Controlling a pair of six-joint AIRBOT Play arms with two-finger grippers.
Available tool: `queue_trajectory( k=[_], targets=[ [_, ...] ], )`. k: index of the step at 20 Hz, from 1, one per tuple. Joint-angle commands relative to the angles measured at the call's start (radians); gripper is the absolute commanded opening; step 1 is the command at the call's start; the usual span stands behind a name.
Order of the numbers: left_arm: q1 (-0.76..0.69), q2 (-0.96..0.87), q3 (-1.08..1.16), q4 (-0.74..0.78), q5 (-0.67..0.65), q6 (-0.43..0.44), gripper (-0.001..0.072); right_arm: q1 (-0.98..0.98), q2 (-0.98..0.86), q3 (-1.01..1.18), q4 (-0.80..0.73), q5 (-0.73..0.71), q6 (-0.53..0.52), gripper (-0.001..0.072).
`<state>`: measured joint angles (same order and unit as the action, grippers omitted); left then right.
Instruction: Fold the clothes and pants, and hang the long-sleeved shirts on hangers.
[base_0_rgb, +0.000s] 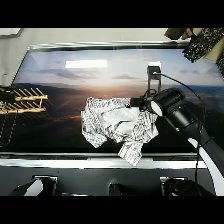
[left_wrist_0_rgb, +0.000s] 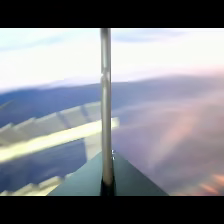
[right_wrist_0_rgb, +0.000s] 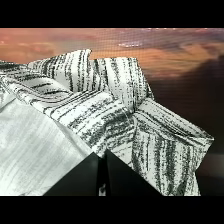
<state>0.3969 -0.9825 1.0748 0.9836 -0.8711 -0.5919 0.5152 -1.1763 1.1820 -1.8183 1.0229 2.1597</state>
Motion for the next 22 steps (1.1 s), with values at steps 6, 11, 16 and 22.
queue_trajectory(
  k=[6,11,16,22],
  targets=[
    [-0.402,0.206,-0.186,-0.024,-0.282,0.108,0.0018,0.000,0.000,0.001,-0.045,0.053,0.028,0.0031],
    [-0.434,0.359,-0.295,-0.014,-0.415,0.090,0.0018,0.000,0.000,0.001,-0.082,0.103,0.081,0.0031],
    [-0.434,0.464,-0.376,0.052,-0.481,0.056,0.0018,0.000,-0.001,0.001,-0.120,0.129,0.177,0.0031],
    [-0.436,0.475,-0.402,0.027,-0.504,0.061,0.0018,0.000,0.000,0.001,-0.157,0.098,0.261,0.0031]
  ],
)
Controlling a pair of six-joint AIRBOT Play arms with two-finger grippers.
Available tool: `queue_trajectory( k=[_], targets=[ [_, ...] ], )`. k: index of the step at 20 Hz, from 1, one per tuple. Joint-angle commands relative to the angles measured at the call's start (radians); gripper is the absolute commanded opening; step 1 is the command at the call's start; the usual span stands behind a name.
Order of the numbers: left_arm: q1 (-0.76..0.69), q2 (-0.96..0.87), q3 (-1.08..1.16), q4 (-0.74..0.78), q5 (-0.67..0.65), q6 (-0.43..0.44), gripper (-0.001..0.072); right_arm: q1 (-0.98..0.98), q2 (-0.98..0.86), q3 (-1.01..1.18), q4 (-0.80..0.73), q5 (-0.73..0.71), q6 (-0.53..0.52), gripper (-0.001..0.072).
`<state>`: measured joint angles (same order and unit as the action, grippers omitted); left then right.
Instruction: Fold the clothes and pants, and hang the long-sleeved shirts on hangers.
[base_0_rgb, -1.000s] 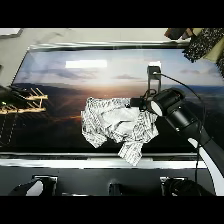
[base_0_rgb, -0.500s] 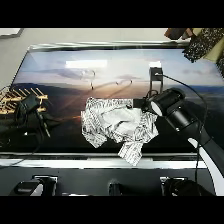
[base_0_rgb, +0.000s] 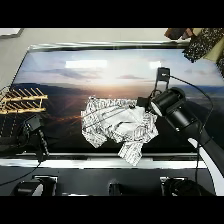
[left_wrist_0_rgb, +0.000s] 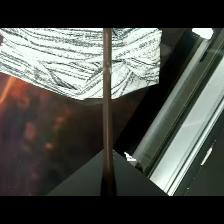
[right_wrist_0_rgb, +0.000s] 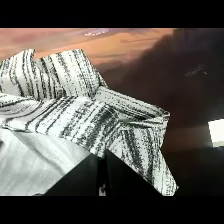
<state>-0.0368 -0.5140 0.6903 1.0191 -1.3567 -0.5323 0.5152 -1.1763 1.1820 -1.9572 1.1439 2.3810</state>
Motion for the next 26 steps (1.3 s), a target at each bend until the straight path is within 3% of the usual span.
queue_trajectory(
  k=[1,5,11,13,20,26],
  targets=[
    [-0.002,0.003,-0.031,-0.017,-0.016,0.002,0.0017,0.000,0.000,0.001,-0.017,-0.041,0.040,0.0031],
    [-0.002,-0.022,-0.082,-0.102,0.012,0.031,0.0017,0.001,0.005,0.009,-0.013,-0.064,0.039,0.0031],
    [-0.073,-0.115,-0.083,-0.128,0.188,0.039,0.0016,0.001,0.028,0.053,0.026,-0.061,0.013,0.0031],
    [-0.117,-0.157,-0.083,-0.187,0.194,0.079,0.0016,0.001,0.037,0.053,0.029,-0.039,0.011,0.0031],
    [-0.190,-0.179,-0.083,-0.226,0.175,0.085,0.0016,0.001,0.037,0.055,-0.003,-0.052,-0.029,0.0031],
    [-0.266,-0.281,-0.083,-0.314,0.304,0.122,0.0016,0.002,0.078,0.056,0.051,-0.024,-0.038,0.0031]
  ],
)
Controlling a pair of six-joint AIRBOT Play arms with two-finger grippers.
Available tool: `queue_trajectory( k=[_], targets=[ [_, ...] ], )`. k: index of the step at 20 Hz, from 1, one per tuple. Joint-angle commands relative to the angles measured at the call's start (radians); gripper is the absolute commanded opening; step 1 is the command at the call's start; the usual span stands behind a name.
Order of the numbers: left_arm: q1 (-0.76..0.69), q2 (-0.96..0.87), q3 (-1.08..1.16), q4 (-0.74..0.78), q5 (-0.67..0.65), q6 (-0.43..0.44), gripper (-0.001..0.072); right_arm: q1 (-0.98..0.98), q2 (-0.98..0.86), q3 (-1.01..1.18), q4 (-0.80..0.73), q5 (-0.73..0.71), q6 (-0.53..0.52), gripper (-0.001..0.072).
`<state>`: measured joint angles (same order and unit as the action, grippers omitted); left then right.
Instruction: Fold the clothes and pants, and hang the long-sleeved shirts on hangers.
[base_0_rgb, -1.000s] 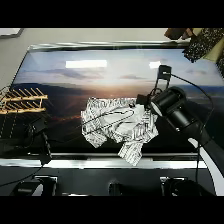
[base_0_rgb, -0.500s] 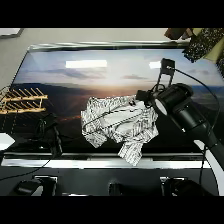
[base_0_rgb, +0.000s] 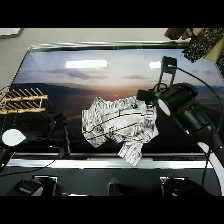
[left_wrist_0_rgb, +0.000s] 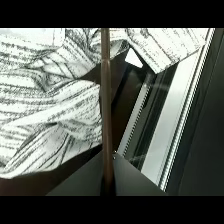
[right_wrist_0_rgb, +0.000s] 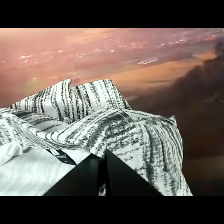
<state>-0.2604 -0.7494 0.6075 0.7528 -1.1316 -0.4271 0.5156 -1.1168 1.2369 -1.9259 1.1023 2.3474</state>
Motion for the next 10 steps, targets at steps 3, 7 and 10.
queue_trajectory(
  k=[3,7,10],
  targets=[
    [-0.112,-0.102,0.000,-0.078,0.198,0.014,0.0017,0.001,0.044,0.001,0.024,0.069,-0.006,0.0031],
    [-0.176,-0.184,0.003,-0.121,0.342,-0.019,0.0017,0.001,0.080,0.001,0.042,0.079,-0.002,0.0031],
    [-0.221,-0.225,0.006,-0.166,0.408,-0.018,0.0017,0.002,0.095,0.001,0.085,0.079,-0.003,0.0031]
  ],
)
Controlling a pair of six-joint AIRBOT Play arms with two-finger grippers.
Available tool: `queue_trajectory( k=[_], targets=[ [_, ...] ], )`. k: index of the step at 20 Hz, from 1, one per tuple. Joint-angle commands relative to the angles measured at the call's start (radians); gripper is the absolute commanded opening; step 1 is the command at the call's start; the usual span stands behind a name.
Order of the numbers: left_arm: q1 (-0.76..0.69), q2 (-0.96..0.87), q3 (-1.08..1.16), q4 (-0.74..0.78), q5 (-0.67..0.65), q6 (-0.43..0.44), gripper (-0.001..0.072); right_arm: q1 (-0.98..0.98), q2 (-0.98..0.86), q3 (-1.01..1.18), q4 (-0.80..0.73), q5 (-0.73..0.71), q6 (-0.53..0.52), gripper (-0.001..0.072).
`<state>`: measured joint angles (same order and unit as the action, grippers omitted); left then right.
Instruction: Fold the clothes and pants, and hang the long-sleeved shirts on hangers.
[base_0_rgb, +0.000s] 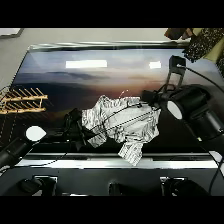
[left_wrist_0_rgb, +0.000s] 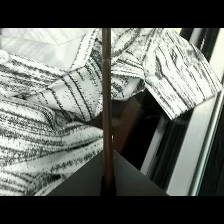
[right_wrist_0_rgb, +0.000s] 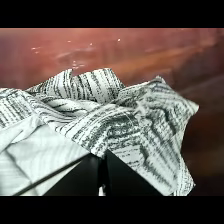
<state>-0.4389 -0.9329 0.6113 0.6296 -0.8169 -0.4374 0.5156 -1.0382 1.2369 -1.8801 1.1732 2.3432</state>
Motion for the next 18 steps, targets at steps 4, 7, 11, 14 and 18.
queue_trajectory(
  k=[4,7,11,14,18],
  targets=[
    [-0.081,-0.074,0.002,-0.116,0.196,-0.008,0.0017,0.001,0.031,0.002,0.063,0.011,0.007,0.0031],
    [-0.111,-0.096,0.027,-0.117,0.205,-0.008,0.0017,0.001,0.044,0.004,0.058,0.008,0.023,0.0031],
    [-0.158,-0.141,0.057,-0.117,0.209,-0.009,0.0018,0.001,0.044,0.021,0.040,-0.022,0.056,0.0030],
    [-0.188,-0.177,0.094,-0.117,0.209,-0.008,0.0018,0.001,0.044,0.074,0.035,0.023,0.042,0.0030],
    [-0.211,-0.201,0.129,-0.118,0.247,-0.012,0.0018,0.002,0.045,0.110,0.041,0.049,0.032,0.0030]
  ],
)
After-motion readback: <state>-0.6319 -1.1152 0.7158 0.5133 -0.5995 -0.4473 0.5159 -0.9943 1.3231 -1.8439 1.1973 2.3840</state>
